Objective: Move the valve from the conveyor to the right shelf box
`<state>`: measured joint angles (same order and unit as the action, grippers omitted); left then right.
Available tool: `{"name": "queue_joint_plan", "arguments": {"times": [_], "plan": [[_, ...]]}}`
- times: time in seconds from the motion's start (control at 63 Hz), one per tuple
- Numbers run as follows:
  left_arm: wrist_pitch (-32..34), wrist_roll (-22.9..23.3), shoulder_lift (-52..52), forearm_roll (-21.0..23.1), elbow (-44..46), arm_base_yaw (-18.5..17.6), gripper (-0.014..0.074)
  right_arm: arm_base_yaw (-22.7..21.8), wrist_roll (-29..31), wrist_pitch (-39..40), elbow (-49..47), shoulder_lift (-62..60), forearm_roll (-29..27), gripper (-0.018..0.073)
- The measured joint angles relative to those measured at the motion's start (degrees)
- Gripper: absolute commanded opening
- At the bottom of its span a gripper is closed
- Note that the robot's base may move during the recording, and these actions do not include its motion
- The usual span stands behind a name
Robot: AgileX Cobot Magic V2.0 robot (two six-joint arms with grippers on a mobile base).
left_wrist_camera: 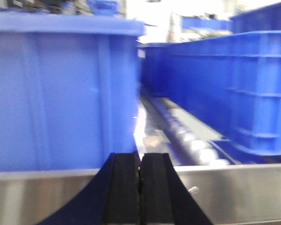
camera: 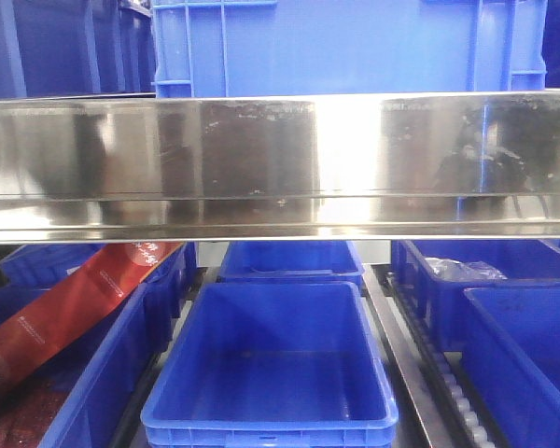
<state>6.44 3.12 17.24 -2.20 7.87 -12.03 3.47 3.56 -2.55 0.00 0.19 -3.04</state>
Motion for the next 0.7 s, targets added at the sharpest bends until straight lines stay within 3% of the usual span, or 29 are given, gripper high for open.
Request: {"name": "queue_joint_plan", "arguments": {"times": [0.159, 0.302, 0.699], "plan": [[0.0, 0.1, -9.0, -0.2, -5.5, 3.3, -0.0111, 0.0, 0.0, 0.0, 0.0, 0.0, 0.0, -0.0162], [-1.7, 0.1, -15.7, -0.2, -7.7, 4.1, -0.0111, 0.0, 0.0, 0.0, 0.0, 0.0, 0.0, -0.0162], [-5.7, 0.1, -16.9, -0.4, -7.9, 4.1, -0.0111, 0.0, 0.0, 0.0, 0.0, 0.0, 0.0, -0.0162]]}}
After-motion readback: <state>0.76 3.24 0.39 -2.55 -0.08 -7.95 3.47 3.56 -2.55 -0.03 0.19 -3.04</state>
